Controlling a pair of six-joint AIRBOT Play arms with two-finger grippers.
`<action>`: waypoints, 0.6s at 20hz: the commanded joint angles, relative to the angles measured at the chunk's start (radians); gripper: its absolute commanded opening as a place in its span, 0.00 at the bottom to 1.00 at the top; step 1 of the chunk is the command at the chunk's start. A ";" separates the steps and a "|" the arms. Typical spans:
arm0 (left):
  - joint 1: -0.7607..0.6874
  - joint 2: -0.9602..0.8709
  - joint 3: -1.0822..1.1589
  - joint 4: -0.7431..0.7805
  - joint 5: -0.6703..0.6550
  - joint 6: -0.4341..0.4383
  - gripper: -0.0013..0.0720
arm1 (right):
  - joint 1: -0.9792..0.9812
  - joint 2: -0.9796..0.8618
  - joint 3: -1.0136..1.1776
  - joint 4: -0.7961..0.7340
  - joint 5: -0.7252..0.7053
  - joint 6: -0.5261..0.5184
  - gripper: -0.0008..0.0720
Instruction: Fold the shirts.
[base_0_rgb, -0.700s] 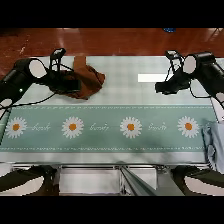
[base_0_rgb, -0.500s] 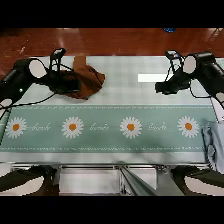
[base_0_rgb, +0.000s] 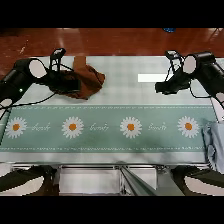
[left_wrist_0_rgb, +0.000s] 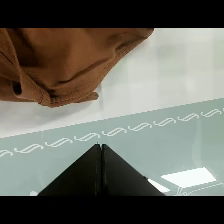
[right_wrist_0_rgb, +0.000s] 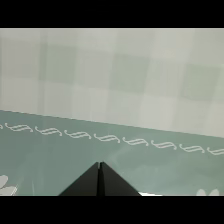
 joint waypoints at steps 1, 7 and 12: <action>0.000 0.000 0.000 0.000 0.005 0.000 0.06 | 0.000 0.000 0.001 0.000 0.000 0.000 0.05; 0.000 -0.019 0.000 0.091 0.436 0.015 0.71 | 0.000 -0.008 -0.001 -0.028 -0.171 0.000 0.17; 0.015 -0.105 0.061 0.262 0.826 0.137 0.71 | 0.000 -0.047 -0.002 -0.076 -0.102 -0.011 0.57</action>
